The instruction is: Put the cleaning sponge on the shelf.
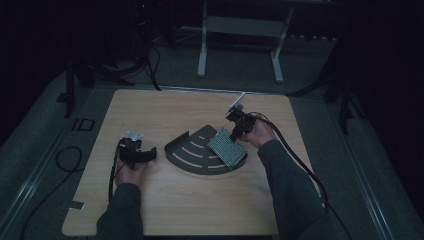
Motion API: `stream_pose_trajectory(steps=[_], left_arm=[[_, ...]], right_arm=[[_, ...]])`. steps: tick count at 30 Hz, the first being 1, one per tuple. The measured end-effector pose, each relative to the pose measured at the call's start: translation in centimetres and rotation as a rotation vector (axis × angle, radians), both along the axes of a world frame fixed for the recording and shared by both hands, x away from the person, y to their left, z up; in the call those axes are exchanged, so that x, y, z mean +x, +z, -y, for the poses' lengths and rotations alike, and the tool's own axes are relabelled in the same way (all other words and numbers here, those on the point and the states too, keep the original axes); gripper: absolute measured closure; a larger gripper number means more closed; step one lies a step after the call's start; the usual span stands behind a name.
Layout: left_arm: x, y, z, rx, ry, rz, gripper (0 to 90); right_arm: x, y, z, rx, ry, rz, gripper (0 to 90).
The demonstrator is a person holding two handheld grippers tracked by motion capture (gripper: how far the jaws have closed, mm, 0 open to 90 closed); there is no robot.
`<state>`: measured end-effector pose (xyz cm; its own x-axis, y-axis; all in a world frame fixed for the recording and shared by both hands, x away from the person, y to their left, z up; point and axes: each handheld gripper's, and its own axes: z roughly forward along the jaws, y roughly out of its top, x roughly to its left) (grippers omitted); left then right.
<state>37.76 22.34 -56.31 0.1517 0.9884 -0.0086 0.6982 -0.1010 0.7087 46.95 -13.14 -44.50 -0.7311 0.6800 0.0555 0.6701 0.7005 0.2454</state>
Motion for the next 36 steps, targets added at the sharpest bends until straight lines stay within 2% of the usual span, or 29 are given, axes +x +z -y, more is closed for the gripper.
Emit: stream_pose_trajectory(steps=[12,36], left_arm=[[0.0,0.0,0.0,0.0,0.0,0.0,15.6],[0.0,0.0,0.0,0.0,0.0,0.0,15.6]], right_arm=[[-0.1,-1.2,-0.6,-0.063,0.012,0.042,89.8],[0.8,-2.9,-0.9,-0.08,-0.003,0.038,89.5]])
